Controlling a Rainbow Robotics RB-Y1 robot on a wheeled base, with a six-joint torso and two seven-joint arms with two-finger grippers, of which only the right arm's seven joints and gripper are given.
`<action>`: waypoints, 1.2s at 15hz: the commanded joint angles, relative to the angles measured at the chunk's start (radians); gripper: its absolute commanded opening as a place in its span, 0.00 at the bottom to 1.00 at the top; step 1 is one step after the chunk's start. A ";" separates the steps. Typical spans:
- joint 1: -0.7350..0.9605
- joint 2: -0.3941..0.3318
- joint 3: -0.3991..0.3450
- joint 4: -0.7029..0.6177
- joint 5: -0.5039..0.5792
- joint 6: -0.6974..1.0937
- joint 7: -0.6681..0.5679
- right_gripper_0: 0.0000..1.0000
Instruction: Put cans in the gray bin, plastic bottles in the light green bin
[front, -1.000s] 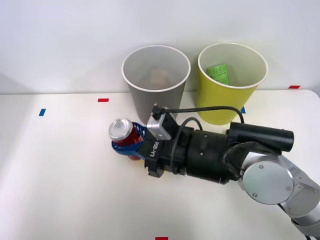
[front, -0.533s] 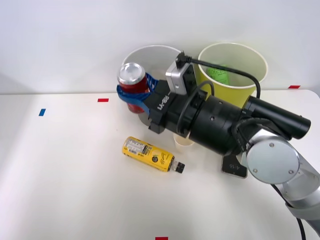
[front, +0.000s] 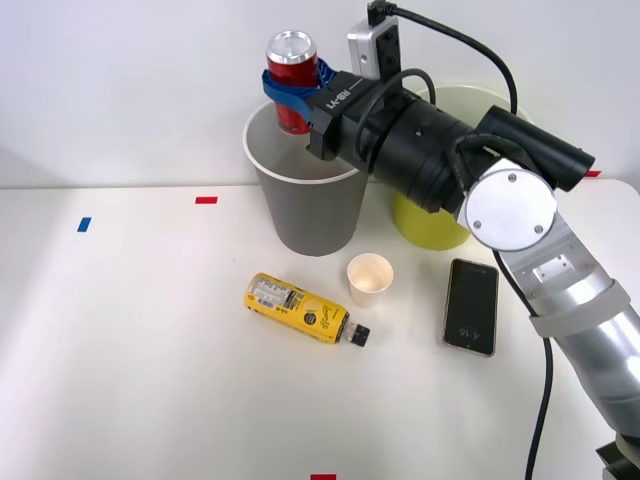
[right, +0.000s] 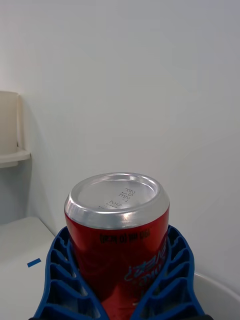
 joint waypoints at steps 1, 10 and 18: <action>-0.085 0.032 -0.014 0.138 0.007 0.000 0.007 0.00; -0.231 0.069 -0.005 0.369 0.010 -0.004 0.007 0.00; -0.217 0.005 0.049 0.336 -0.112 -0.012 0.031 1.00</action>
